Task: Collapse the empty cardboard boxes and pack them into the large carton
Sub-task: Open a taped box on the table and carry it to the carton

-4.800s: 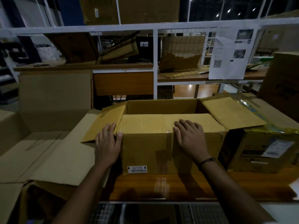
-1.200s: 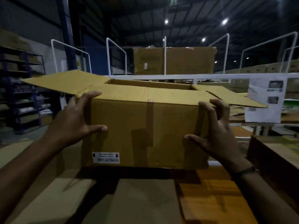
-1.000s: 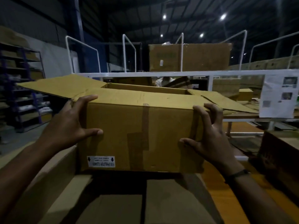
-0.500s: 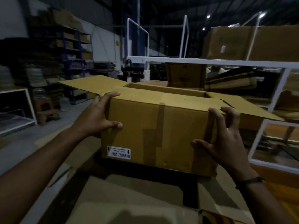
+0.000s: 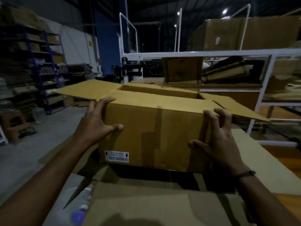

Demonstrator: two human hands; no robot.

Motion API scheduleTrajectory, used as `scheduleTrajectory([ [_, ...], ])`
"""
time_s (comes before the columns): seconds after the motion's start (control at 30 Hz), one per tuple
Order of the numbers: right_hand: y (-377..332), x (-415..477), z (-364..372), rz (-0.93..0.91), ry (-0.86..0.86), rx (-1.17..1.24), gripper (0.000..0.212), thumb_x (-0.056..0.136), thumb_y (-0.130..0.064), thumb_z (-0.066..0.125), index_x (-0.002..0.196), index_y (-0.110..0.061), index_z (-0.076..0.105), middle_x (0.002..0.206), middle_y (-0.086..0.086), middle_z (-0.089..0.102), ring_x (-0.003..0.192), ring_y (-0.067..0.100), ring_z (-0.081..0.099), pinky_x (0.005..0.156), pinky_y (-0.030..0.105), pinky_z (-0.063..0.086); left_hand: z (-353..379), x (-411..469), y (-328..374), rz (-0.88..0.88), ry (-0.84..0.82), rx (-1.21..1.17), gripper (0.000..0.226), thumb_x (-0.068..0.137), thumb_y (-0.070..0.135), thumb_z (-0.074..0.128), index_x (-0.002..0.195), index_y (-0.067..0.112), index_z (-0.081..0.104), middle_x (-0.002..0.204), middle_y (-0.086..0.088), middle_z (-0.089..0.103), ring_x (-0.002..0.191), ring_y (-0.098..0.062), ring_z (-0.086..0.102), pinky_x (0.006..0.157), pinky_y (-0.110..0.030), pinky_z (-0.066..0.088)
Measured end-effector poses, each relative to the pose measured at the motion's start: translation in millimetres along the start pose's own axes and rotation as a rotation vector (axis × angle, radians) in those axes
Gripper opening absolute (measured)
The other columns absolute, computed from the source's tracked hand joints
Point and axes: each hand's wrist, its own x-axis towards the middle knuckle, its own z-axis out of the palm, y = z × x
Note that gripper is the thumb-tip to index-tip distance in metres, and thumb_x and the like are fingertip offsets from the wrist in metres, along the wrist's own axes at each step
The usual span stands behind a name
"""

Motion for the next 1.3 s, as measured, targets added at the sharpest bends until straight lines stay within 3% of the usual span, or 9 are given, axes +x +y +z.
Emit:
scheduleTrajectory([
  [0.23,6,-39,-20,0.136,-0.012,-0.081,0.111,0.058,-0.048,0.087,0.153,-0.025,0.033,0.161,0.01,0.011,0.141,0.043,0.025,0.091,0.065,0.049,25,-9,7,0.099,-0.045,-0.059,0.092,0.067,0.046,0.092,0.143,0.047,0.041,0.136,-0.006,0.043,0.119,-0.027,0.052,0.078,-0.035,0.047],
  [0.47,23,-46,-13,0.129,-0.143,-0.122,0.109,0.061,-0.059,0.08,0.153,-0.033,0.027,0.161,0.007,0.008,0.14,0.041,0.027,0.093,0.061,0.051,58,-45,-14,-0.043,-0.104,-0.134,0.091,0.066,0.046,0.093,0.14,0.051,0.04,0.14,-0.005,0.039,0.117,-0.029,0.054,0.08,-0.043,0.057],
  [0.6,30,-58,13,0.15,-0.211,-0.144,0.113,0.06,-0.044,0.093,0.15,-0.042,0.025,0.162,0.004,0.007,0.141,0.044,0.03,0.088,0.064,0.056,84,-69,-34,-0.164,-0.17,-0.183,0.085,0.069,0.043,0.092,0.132,0.057,0.035,0.138,0.0,0.034,0.115,-0.024,0.051,0.079,-0.042,0.055],
  [0.73,31,-75,33,0.17,-0.221,-0.219,0.106,0.059,-0.042,0.095,0.145,-0.033,0.035,0.16,0.007,0.015,0.137,0.042,0.038,0.077,0.049,0.063,103,-87,-44,-0.194,-0.198,-0.16,0.081,0.074,0.039,0.09,0.133,0.05,0.036,0.132,0.0,0.032,0.119,-0.026,0.05,0.08,-0.037,0.051],
  [0.93,3,-39,7,0.299,-0.438,-0.457,0.07,0.086,-0.064,0.063,0.142,-0.035,0.031,0.15,0.005,0.025,0.117,0.024,0.056,0.078,0.031,0.061,81,-78,-15,-0.203,-0.337,0.363,0.074,0.09,0.059,0.066,0.145,0.038,0.023,0.126,-0.008,0.052,0.102,-0.027,0.063,0.071,-0.035,0.051],
  [1.07,-23,14,-10,0.243,-0.494,-0.591,0.047,0.097,-0.06,0.051,0.129,-0.026,0.049,0.112,-0.002,0.055,0.085,0.009,0.056,0.07,0.025,0.057,61,-50,26,-0.104,-0.204,0.647,0.053,0.097,0.063,0.05,0.133,0.024,0.05,0.107,-0.002,0.065,0.096,-0.022,0.065,0.067,-0.032,0.047],
  [1.13,-26,39,4,0.185,-0.507,-0.543,0.047,0.096,-0.061,0.053,0.129,-0.027,0.052,0.108,-0.003,0.058,0.087,0.009,0.056,0.072,0.026,0.056,65,-31,33,0.013,-0.158,0.584,0.05,0.099,0.06,0.05,0.134,0.025,0.054,0.111,-0.002,0.066,0.097,-0.02,0.063,0.071,-0.032,0.049],
  [1.2,-24,62,27,0.189,-0.618,-0.378,0.059,0.094,-0.064,0.055,0.142,-0.031,0.045,0.129,0.002,0.057,0.104,0.016,0.058,0.082,0.03,0.054,81,-15,20,0.088,-0.22,0.545,0.058,0.1,0.063,0.045,0.144,0.025,0.05,0.127,-0.005,0.063,0.113,-0.022,0.059,0.089,-0.037,0.049],
  [1.3,-17,78,57,0.274,-0.77,-0.187,0.078,0.093,-0.07,0.05,0.157,-0.033,0.026,0.156,0.006,0.041,0.135,0.029,0.047,0.11,0.052,0.042,109,-10,-17,-0.072,-0.358,0.437,0.073,0.1,0.068,0.033,0.156,0.02,0.037,0.151,-0.012,0.049,0.139,-0.029,0.043,0.118,-0.046,0.03],
])
